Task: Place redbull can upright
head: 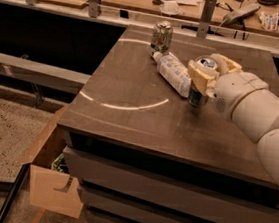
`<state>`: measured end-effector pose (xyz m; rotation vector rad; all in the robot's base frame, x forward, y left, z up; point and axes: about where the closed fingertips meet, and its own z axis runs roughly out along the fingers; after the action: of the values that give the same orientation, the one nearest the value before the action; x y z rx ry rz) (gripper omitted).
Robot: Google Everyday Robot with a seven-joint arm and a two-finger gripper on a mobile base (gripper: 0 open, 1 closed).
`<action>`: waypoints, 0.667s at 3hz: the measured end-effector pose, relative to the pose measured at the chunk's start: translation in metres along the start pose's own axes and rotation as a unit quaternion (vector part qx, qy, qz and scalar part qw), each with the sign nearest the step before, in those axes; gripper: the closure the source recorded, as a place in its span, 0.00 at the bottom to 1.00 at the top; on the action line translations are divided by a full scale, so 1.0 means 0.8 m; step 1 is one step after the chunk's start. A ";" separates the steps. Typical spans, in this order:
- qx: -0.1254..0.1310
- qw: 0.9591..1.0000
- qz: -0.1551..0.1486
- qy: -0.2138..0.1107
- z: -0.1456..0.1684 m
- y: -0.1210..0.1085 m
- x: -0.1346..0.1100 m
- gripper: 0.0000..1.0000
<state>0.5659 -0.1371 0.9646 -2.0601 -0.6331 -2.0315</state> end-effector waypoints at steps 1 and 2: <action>-0.002 1.000 0.004 0.000 0.000 -0.001 0.001 1.00; 0.003 1.000 0.022 -0.009 0.000 -0.005 0.000 1.00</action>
Offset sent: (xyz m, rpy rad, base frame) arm -0.0039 0.0026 -0.0032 0.0597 0.0826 0.0039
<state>0.5641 -0.1339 0.9643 -2.0722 -0.5918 -1.9876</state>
